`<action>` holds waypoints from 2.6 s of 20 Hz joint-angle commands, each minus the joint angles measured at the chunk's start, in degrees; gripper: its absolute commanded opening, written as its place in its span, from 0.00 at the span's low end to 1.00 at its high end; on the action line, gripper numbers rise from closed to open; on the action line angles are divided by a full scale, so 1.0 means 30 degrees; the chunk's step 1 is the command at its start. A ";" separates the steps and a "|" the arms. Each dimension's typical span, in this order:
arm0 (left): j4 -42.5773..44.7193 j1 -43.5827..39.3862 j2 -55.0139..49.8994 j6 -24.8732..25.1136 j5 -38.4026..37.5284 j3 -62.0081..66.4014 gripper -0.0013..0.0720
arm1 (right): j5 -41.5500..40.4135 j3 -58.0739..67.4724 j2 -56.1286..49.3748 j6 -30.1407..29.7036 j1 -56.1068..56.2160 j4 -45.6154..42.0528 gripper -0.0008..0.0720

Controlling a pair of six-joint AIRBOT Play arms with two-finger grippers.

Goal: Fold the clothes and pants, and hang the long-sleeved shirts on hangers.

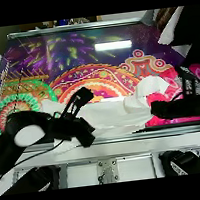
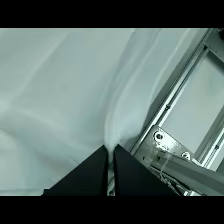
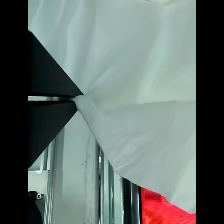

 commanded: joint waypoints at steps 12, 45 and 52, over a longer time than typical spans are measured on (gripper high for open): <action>-0.6965 0.8983 -1.3967 0.5136 -0.0532 0.6419 0.03 | -1.1723 0.3548 -1.2633 -0.5122 -0.1377 -0.0342 0.95; -0.0430 0.4466 -0.8721 0.3840 -0.1224 0.6142 0.03 | -0.7395 0.5013 -1.5409 0.3082 0.4758 -0.8262 0.46; -0.0452 0.5238 -0.8969 0.3840 -0.0233 0.6127 0.03 | -0.5646 0.5005 -1.2932 0.1807 0.4845 -0.8466 0.03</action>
